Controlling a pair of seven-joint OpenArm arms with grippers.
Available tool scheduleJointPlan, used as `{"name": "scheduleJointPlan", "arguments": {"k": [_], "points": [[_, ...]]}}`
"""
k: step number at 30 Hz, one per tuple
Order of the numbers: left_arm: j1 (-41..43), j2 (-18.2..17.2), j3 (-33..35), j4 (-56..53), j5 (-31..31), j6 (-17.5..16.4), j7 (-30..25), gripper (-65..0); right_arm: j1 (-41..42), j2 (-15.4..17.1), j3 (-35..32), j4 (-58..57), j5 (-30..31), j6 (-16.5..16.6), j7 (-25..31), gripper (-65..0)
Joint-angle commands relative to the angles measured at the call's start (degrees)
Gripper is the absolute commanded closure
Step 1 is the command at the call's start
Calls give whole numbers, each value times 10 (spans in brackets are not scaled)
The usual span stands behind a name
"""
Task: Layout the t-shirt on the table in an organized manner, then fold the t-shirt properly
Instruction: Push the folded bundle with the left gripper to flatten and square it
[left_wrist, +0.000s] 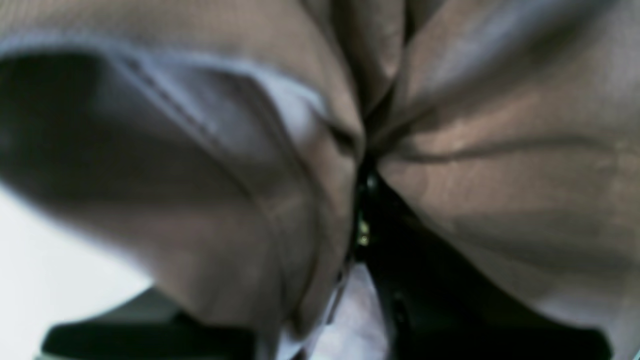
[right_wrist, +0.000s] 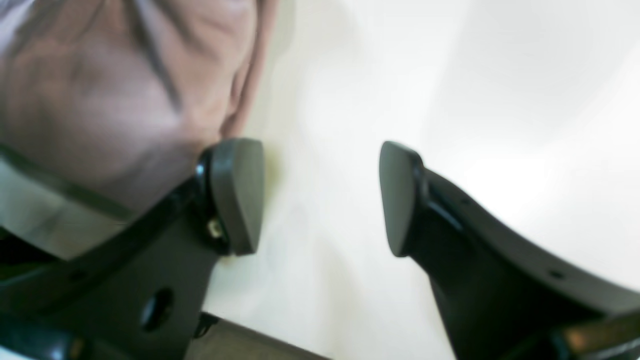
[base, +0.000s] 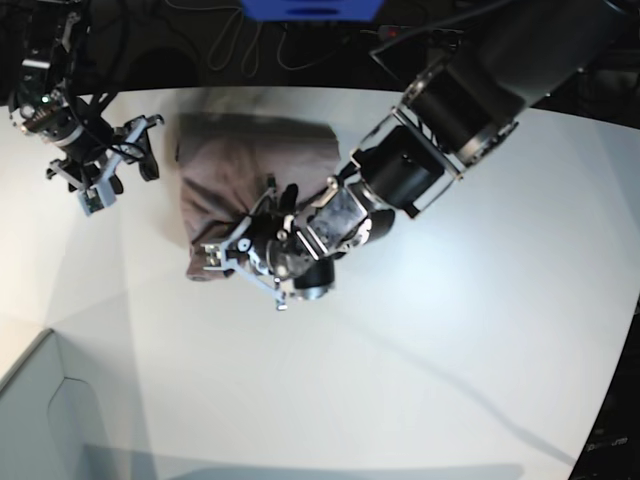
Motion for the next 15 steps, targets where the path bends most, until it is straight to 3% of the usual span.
{"name": "scheduleJointPlan", "arguments": {"k": [1, 4, 6, 15], "points": [[-19, 4, -2, 7, 8, 3, 9, -91, 3, 7, 3, 12, 7, 6, 11, -362], [-24, 4, -5, 11, 7, 3, 12, -280, 4, 7, 1, 12, 7, 6, 11, -362], [-33, 4, -5, 30, 7, 3, 12, -361, 4, 7, 0, 12, 7, 6, 11, -362], [-33, -51, -5, 194, 6, 3, 37, -379, 4, 7, 0, 14, 7, 6, 11, -362]]}}
